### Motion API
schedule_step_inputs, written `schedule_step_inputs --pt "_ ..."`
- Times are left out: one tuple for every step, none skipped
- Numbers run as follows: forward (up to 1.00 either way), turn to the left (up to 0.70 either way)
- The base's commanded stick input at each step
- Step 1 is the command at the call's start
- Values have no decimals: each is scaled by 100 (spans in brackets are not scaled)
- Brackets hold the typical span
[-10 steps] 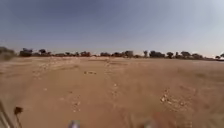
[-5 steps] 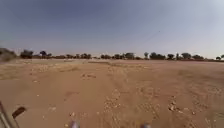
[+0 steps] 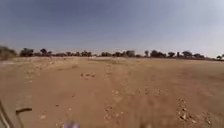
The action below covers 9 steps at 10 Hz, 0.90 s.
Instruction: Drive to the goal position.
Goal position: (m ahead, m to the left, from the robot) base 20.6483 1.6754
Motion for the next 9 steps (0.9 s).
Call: schedule_step_inputs --pt "50 0" --pt "50 0" --pt "50 0" --pt "50 0" --pt "50 0" --pt "50 0" --pt "50 0" --pt "50 0" --pt "50 0"
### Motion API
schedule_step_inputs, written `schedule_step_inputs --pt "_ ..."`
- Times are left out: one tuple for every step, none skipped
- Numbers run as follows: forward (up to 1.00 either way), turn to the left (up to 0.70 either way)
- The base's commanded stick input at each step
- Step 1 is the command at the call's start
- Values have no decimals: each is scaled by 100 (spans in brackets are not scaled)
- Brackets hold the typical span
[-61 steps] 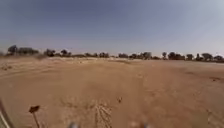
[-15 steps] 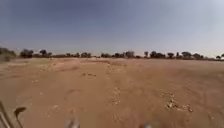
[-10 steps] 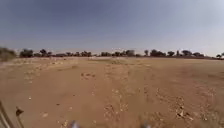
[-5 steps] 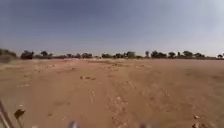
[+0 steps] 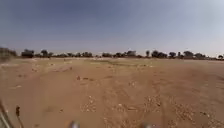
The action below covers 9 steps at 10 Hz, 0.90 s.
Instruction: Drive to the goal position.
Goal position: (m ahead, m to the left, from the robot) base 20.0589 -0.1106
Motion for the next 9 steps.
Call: schedule_step_inputs --pt "50 0" --pt "50 0" --pt "50 0" --pt "50 0" --pt "50 0" --pt "50 0" --pt "50 0" --pt "50 0" --pt "50 0"
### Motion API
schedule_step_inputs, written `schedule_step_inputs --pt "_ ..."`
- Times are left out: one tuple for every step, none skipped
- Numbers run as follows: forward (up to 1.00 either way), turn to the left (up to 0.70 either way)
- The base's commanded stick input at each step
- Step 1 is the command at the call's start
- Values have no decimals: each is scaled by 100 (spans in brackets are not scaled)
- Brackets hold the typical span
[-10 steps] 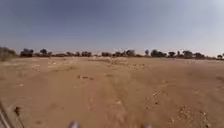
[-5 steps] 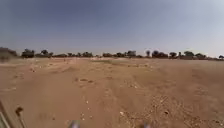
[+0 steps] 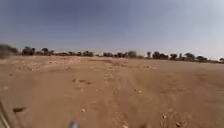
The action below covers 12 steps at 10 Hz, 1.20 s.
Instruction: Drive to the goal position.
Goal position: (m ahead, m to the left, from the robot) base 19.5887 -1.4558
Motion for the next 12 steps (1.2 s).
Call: schedule_step_inputs --pt "50 0" --pt "50 0" --pt "50 0" --pt "50 0" --pt "50 0" --pt "50 0" --pt "50 0" --pt "50 0" --pt "50 0" --pt "50 0" --pt "50 0" --pt "50 0"
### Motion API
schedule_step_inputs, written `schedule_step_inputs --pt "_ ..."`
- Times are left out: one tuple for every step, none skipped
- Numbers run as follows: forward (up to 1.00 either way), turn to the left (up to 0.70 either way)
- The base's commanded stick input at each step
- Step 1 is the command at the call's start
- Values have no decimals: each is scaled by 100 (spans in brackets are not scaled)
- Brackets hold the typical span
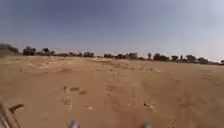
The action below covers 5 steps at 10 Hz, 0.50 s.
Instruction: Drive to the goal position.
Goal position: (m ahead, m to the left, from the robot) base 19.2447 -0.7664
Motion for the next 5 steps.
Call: schedule_step_inputs --pt "50 0" --pt "50 0" --pt "50 0" --pt "50 0" --pt "50 0"
